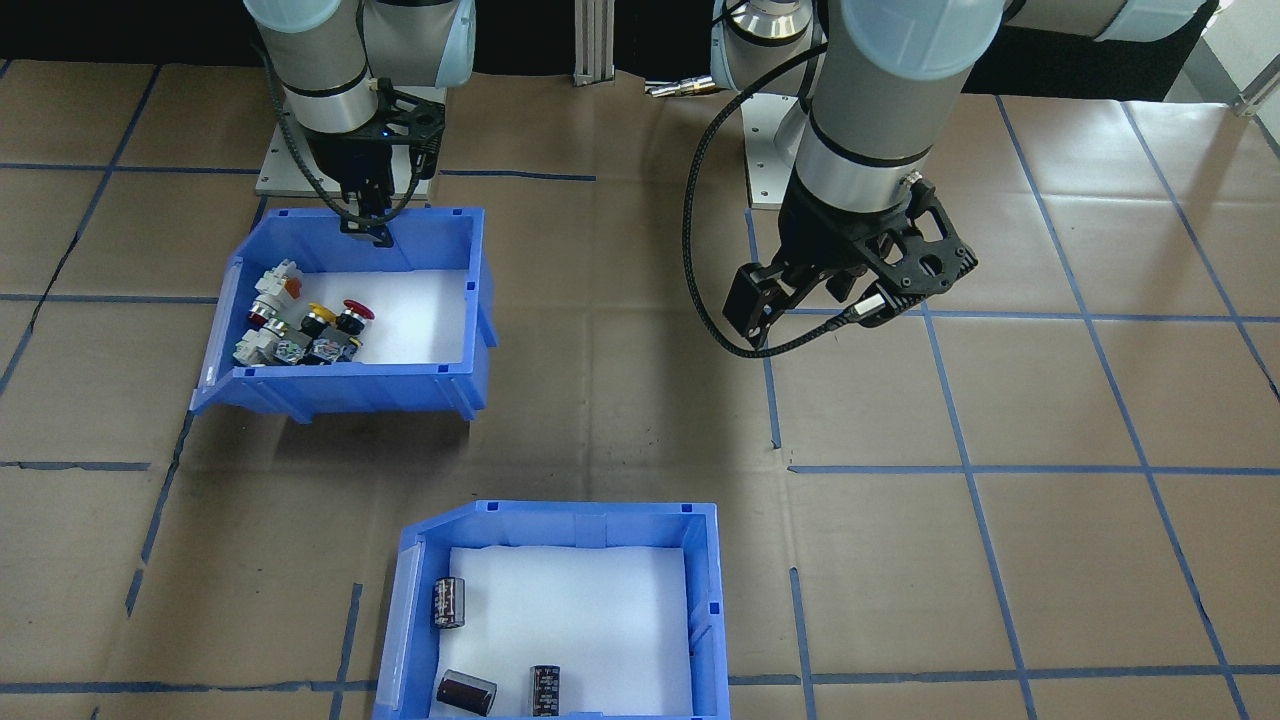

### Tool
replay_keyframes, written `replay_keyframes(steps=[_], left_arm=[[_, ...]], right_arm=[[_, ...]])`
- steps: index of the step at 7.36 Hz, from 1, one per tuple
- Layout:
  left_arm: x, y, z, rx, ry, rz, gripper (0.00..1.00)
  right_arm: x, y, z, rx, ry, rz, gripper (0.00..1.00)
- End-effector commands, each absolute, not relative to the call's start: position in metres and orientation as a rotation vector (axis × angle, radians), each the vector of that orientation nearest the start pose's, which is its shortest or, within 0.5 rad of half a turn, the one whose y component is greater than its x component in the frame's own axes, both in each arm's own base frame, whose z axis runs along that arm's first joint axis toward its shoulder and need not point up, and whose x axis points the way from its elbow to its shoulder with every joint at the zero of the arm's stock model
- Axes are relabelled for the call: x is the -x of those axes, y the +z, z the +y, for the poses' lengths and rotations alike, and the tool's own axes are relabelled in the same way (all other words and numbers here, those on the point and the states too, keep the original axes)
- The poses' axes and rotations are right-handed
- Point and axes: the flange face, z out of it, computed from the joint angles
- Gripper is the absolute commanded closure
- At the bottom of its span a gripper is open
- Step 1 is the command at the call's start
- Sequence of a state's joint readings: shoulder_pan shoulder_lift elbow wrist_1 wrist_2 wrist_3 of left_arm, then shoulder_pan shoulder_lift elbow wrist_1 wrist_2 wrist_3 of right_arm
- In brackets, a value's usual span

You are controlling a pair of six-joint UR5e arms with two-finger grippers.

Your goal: Place battery box in front

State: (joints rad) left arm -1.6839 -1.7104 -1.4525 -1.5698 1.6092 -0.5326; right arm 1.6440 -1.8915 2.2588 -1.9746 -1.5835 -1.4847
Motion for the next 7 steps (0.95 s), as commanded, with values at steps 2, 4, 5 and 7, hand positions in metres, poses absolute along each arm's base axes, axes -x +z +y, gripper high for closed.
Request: replay_keyframes(steps=[2, 4, 5, 7], left_arm=[[0.127, 0.485, -0.496, -0.083, 0.049, 3.110, 0.00], [0.125, 0.476, -0.448, -0.106, 0.055, 3.107, 0.00], [0.127, 0.471, -0.437, -0.099, 0.049, 3.113, 0.00], [0.128, 0.466, -0.437, -0.101, 0.066, 3.116, 0.00]], right_arm=[[-0.223, 0.324, -0.295, 2.228, -0.074, 2.278, 1.00], [-0.269, 0.303, -0.293, 2.277, -0.103, 2.299, 1.00], [-0.295, 0.296, -0.285, 2.328, -0.142, 2.274, 1.00], [-0.328, 0.279, -0.286, 2.370, -0.160, 2.267, 1.00]])
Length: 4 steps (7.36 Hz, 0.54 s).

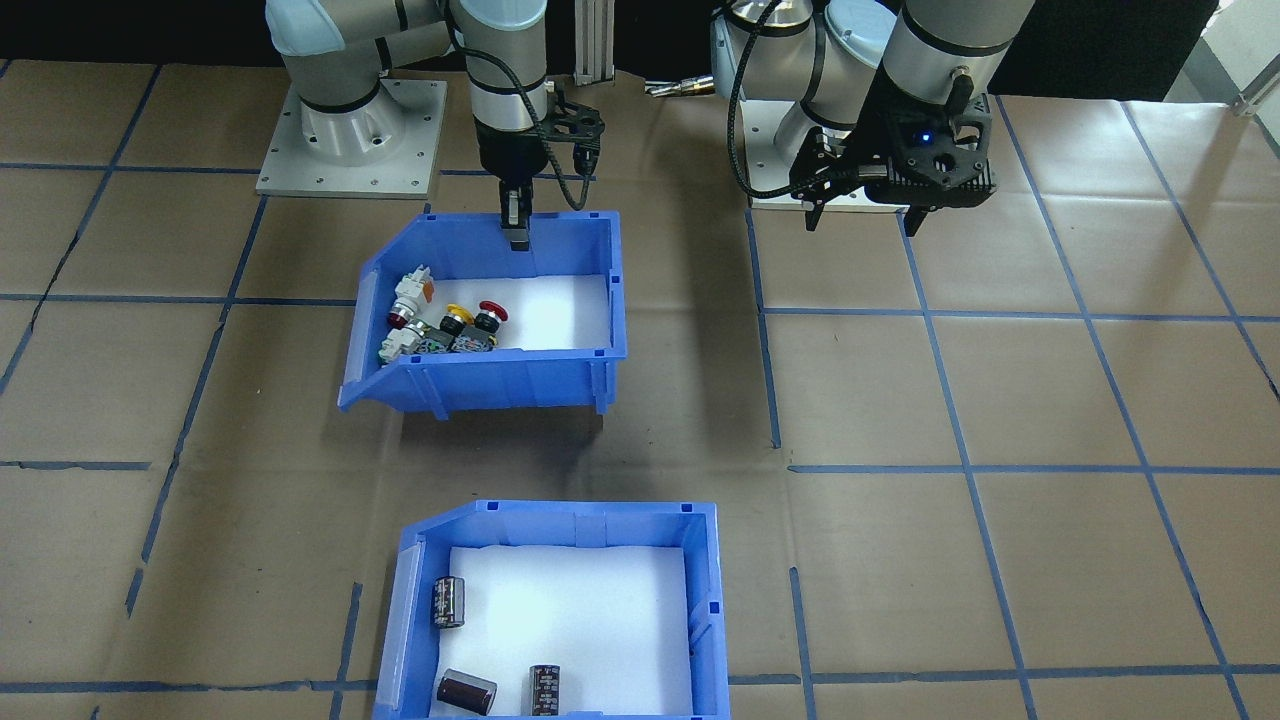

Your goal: Place battery box in front

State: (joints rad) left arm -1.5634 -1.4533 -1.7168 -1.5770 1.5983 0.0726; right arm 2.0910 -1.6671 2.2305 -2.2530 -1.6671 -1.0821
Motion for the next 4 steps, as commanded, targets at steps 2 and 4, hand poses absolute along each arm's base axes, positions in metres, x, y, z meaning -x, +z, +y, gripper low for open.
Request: replay_keyframes(steps=[2, 4], left_arm=[[0.1299, 0.4813, -0.4385, -0.120, 0.016, 3.112, 0.00], [0.1296, 0.4833, -0.4419, -0.123, -0.031, 3.101, 0.00]], right_arm=[[-0.3354, 0.2737, -0.2886, 2.337, -0.172, 2.290, 1.00], [-0.3362, 0.2702, -0.2890, 2.319, -0.160, 2.299, 1.00]])
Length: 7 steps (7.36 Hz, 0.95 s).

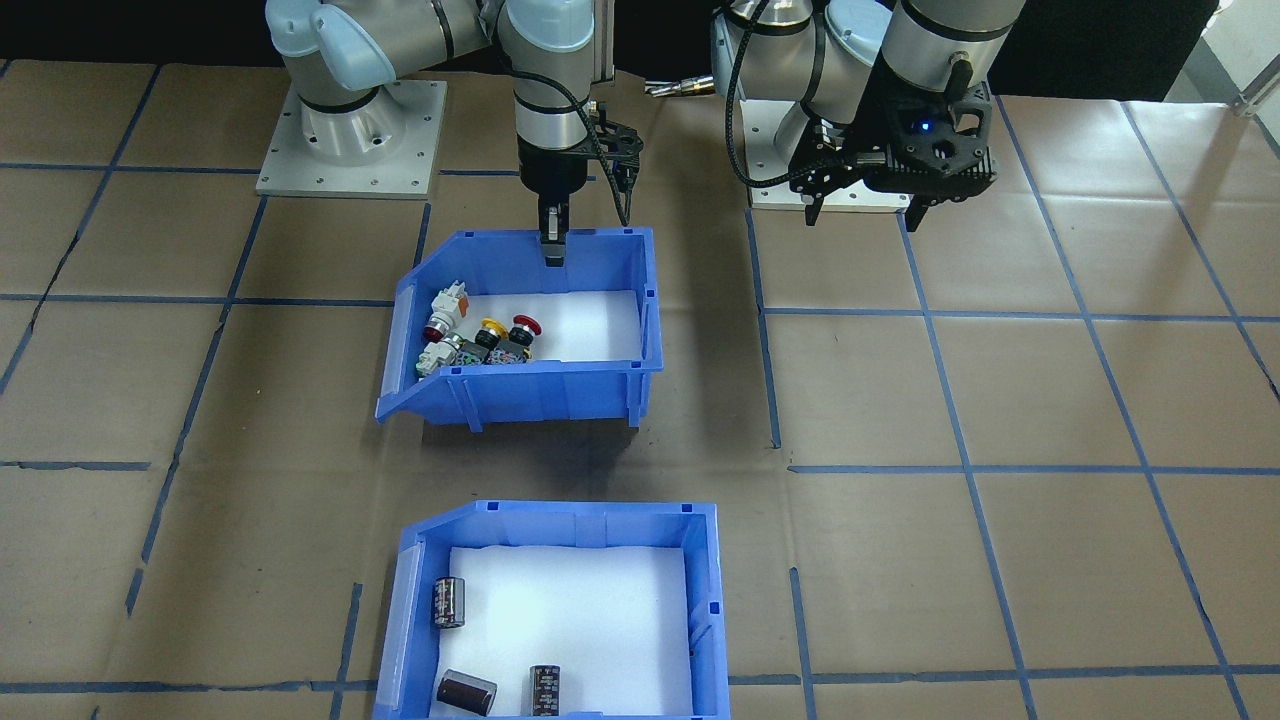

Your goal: Place battery box in front

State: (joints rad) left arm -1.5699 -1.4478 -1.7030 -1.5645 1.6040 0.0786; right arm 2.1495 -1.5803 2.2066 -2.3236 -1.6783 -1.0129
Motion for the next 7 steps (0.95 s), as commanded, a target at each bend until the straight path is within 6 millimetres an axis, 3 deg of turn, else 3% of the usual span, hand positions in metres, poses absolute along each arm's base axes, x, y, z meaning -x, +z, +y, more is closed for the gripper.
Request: replay_keyframes(steps=[1, 4, 5, 6, 7], left_arm=[[0.1290, 0.4815, -0.4461, -0.123, -0.043, 3.101, 0.00], [0.1288, 0.4754, -0.4523, -0.132, -0.040, 3.099, 0.00], [0.1294, 0.4746, -0.4515, -0.123, -0.038, 3.106, 0.00], [0.1291, 0.4740, -0.4526, -0.125, -0.036, 3.103, 0.00], [0.1291, 0.4732, -0.4524, -0.126, -0.033, 3.103, 0.00]], right_arm=[[-0.3358, 0.2700, -0.2893, 2.315, -0.158, 2.301, 1.00], [-0.3346, 0.2678, -0.2901, 2.255, -0.137, 2.356, 0.97], [-0.3348, 0.2680, -0.2901, 2.241, -0.141, 2.367, 0.74], [-0.3354, 0.2680, -0.2901, 2.183, -0.150, 2.401, 0.01], [-0.3354, 0.2738, -0.2918, 2.174, -0.173, 2.407, 0.00]])
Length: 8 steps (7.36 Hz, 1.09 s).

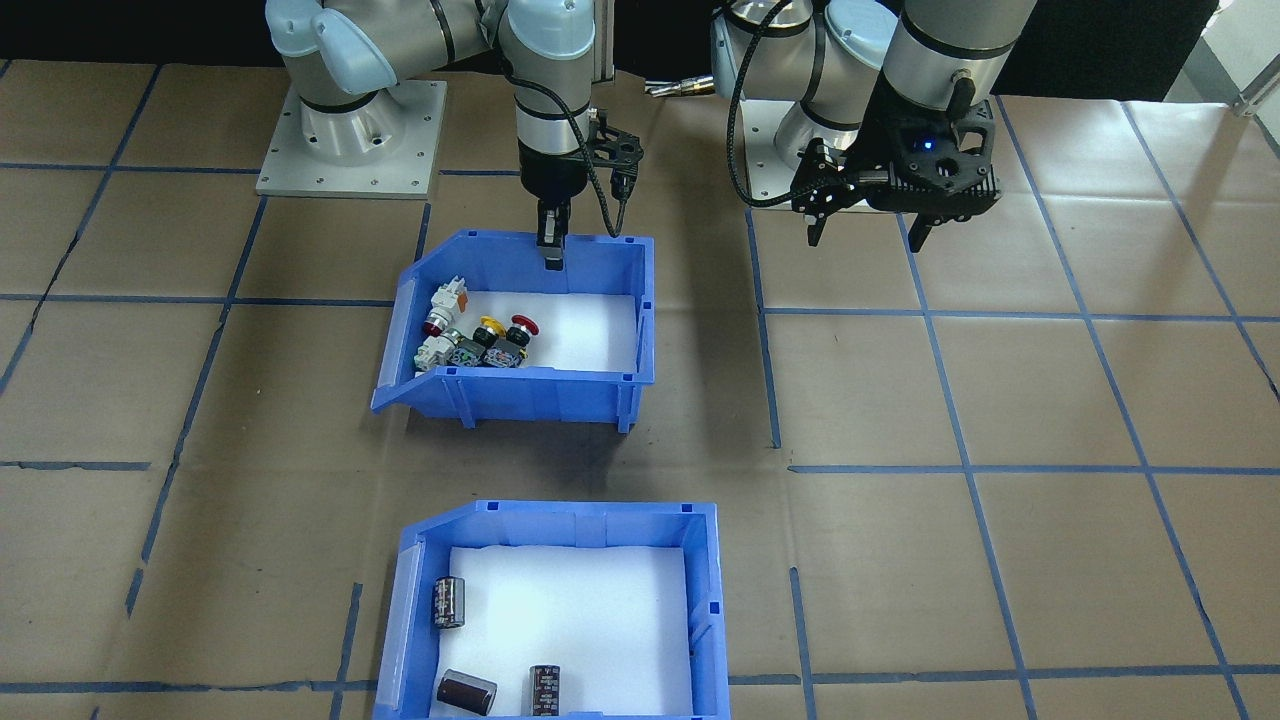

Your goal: Place battery box in front

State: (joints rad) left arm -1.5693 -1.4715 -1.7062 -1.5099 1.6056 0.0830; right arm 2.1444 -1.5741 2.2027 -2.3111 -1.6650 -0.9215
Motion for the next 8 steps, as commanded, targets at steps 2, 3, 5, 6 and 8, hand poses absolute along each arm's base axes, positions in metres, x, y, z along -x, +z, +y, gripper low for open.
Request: replay_keyframes(steps=[2, 3, 5, 6, 8], left_arm=[[0.129, 0.473, -0.450, -0.119, -0.034, 3.105, 0.00], [0.129, 0.472, -0.450, -0.118, -0.031, 3.102, 0.00], [0.129, 0.473, -0.449, -0.116, -0.034, 3.103, 0.00], [0.129, 0.472, -0.450, -0.116, -0.029, 3.102, 0.00], [0.129, 0.473, -0.451, -0.116, -0.033, 3.102, 0.00]], right_arm=[[-0.339, 0.305, -0.313, 2.164, -0.186, 2.433, 0.00], [-0.337, 0.332, -0.322, 2.149, -0.145, 2.447, 0.00], [-0.299, 0.365, -0.367, 1.996, -0.104, 2.566, 0.00], [-0.269, 0.381, -0.388, 1.882, -0.101, 2.650, 0.00], [-0.209, 0.419, -0.426, 1.449, -0.124, 2.856, 0.00]])
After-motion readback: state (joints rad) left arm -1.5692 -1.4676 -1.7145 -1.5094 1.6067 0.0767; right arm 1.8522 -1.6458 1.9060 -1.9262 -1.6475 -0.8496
